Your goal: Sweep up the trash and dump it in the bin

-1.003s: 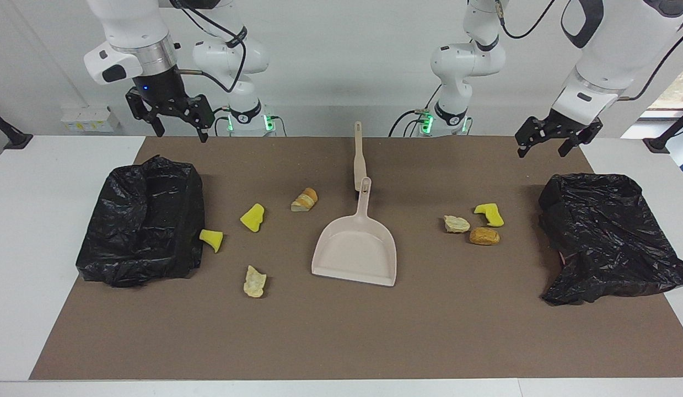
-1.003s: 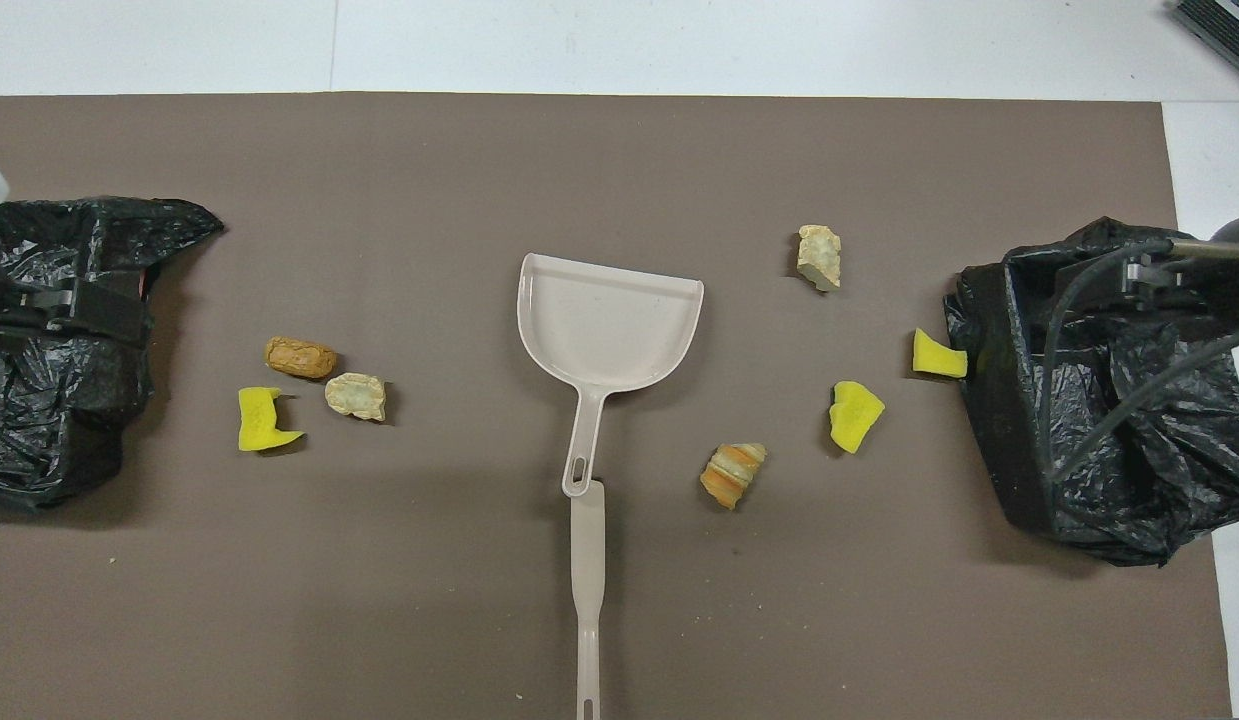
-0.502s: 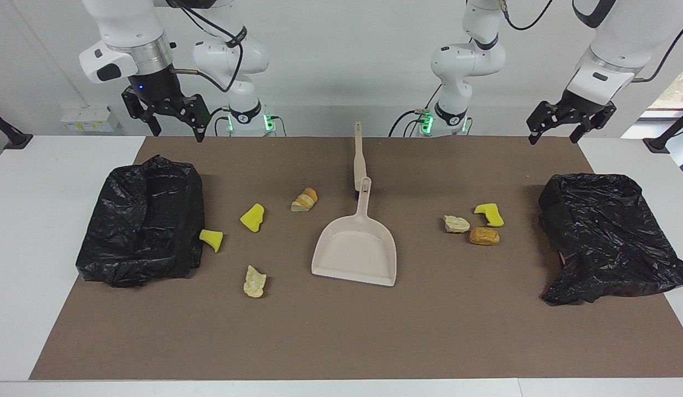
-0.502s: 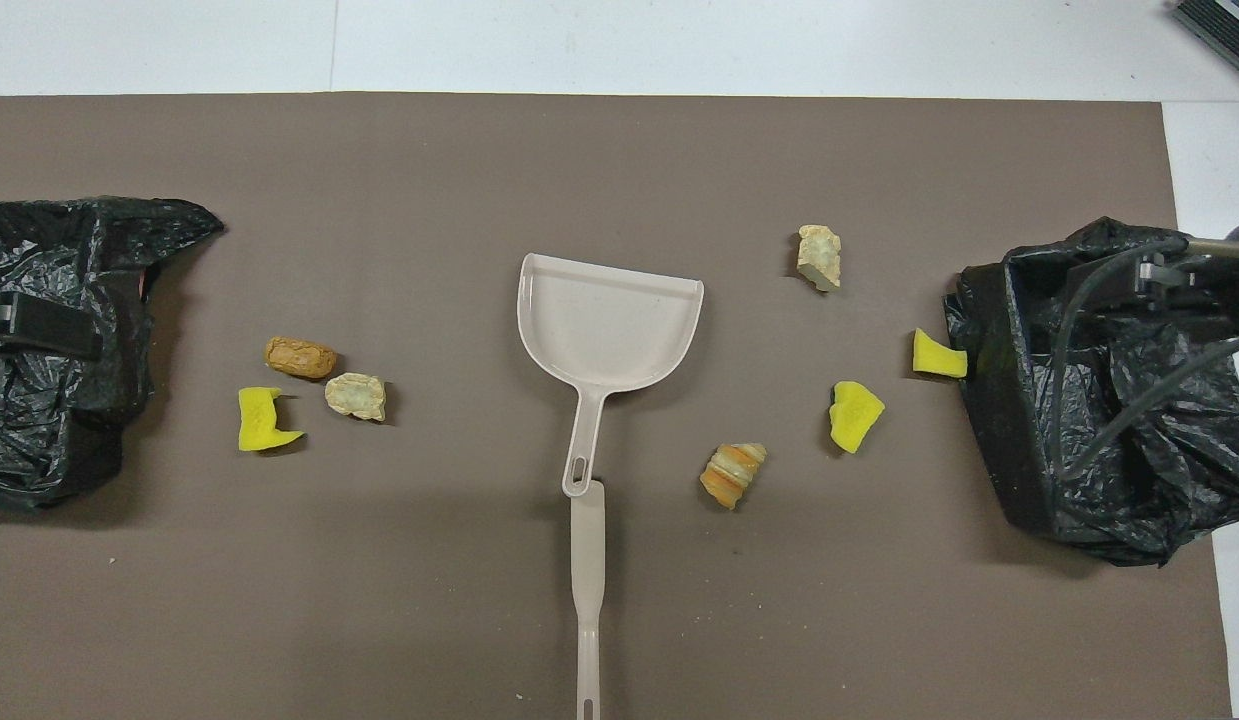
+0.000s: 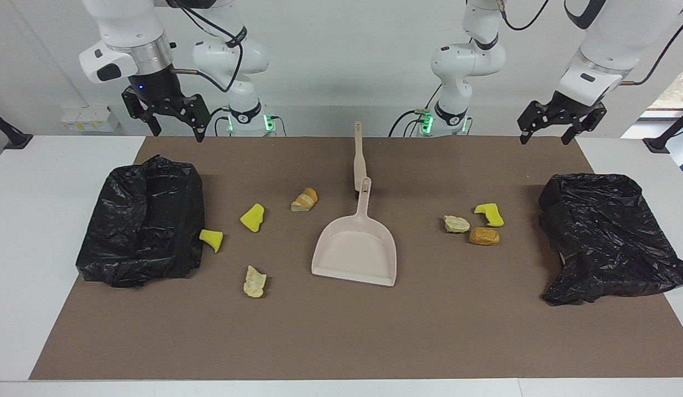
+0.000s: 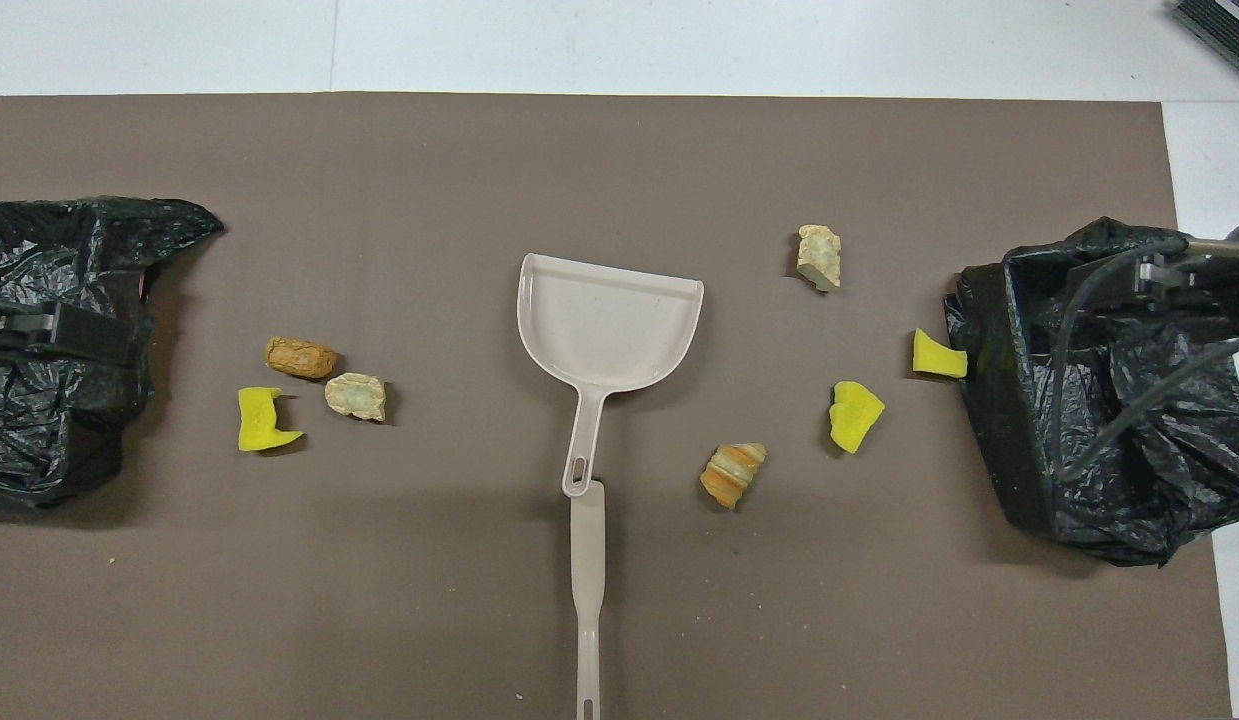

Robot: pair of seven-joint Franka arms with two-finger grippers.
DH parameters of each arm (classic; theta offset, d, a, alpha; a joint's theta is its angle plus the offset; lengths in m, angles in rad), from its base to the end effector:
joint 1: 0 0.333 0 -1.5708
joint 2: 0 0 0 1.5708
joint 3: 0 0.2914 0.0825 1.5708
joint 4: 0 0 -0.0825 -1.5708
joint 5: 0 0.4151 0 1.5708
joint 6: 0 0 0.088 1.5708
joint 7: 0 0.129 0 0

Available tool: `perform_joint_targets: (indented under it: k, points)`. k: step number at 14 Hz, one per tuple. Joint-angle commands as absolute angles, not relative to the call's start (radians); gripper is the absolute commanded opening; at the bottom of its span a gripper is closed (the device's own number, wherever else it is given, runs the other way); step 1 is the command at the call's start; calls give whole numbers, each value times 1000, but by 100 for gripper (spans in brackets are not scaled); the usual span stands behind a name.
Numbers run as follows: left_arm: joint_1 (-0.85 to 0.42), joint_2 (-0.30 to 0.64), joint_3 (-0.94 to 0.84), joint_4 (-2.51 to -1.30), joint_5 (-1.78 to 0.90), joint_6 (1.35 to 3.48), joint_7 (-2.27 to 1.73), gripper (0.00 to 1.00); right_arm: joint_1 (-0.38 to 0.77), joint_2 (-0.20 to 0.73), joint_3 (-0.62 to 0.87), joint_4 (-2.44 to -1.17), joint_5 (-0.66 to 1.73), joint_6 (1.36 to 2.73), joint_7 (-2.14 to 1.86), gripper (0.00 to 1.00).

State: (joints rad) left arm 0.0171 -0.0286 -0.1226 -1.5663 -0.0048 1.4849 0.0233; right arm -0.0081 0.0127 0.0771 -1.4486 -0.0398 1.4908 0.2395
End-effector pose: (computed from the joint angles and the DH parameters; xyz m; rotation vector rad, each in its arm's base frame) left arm 0.5641 -0.0613 0.5892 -3.1331 0.2023 0.0833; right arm 0.5805 0.0344 0.6245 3.0957 -0.2705 0.0546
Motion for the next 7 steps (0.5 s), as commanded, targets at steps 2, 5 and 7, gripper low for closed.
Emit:
perform_joint_targets:
  k: [2, 5, 7]
  points:
    - [-87, -96, -117, -1777, -17, 1598, 67, 100, -17, -11, 72, -1476, -21, 1490, 216, 100]
    - [-169, -188, -115, -2015, -43, 1799, 63, 100, -40, -12, 74, -1477, -21, 1474, 209, 100]
    - [-230, -224, -115, -2113, -55, 1867, 49, 100, -38, -12, 77, -1480, -20, 1486, 212, 100]
